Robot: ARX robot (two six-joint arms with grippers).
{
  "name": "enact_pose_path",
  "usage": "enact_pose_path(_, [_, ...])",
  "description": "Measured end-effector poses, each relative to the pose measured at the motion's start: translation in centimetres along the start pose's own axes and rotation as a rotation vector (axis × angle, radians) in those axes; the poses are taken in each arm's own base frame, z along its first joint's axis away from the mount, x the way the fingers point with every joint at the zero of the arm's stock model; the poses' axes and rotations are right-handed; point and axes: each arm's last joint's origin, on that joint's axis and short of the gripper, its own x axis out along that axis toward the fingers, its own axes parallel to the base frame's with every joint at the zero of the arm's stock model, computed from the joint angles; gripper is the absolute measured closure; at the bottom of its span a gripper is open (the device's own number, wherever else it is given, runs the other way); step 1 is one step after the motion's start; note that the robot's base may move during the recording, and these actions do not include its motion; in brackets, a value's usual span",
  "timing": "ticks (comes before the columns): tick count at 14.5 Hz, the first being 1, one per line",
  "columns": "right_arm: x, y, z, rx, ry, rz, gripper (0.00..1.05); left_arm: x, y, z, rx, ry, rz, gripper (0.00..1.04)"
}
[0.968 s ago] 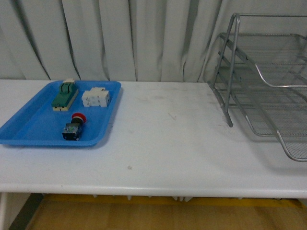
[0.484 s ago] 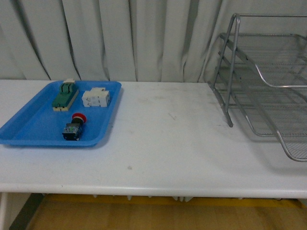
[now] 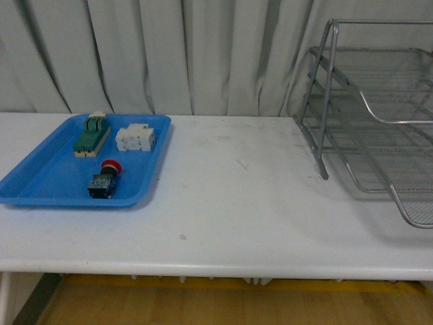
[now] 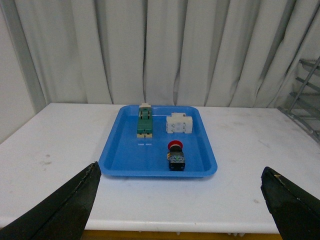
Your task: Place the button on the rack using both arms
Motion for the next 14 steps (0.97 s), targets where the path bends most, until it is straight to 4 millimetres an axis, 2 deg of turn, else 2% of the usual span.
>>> enact_pose_path(1, [0.0, 0.0, 0.0, 0.000, 0.000, 0.000, 0.04, 0.0, 0.0, -0.2, -0.007, 0.029, 0.007, 0.07])
enact_pose_path(2, [0.0, 0.0, 0.0, 0.000, 0.000, -0.001, 0.07, 0.0, -0.1, 0.0, -0.055, 0.244, 0.055, 0.07])
enact_pose_path(3, [0.0, 0.0, 0.0, 0.000, -0.001, 0.000, 0.06, 1.0, 0.1, 1.5, -0.103, 0.371, 0.057, 0.07])
enact_pose_path(5, [0.0, 0.0, 0.0, 0.000, 0.001, 0.000, 0.06, 4.4, 1.7, 5.3, -0.125, 0.290, 0.085, 0.07])
enact_pose_path(6, [0.0, 0.0, 0.0, 0.000, 0.000, 0.000, 0.06, 7.2, 2.3, 6.3, -0.124, 0.289, 0.076, 0.07])
enact_pose_path(7, [0.0, 0.0, 0.0, 0.000, 0.000, 0.000, 0.06, 11.6, 2.3, 6.0, -0.092, 0.352, 0.034, 0.07])
enact_pose_path(9, [0.0, 0.0, 0.0, 0.000, 0.000, 0.000, 0.06, 17.8, 1.8, 3.9, -0.058, 0.521, 0.011, 0.07])
enact_pose_path(11, [0.0, 0.0, 0.0, 0.000, 0.000, 0.000, 0.06, 24.6, 0.4, 2.0, -0.001, 0.664, -0.031, 0.07])
enact_pose_path(14, [0.0, 0.0, 0.0, 0.000, 0.000, 0.000, 0.06, 30.5, -1.3, 0.2, 0.036, 0.756, -0.077, 0.07])
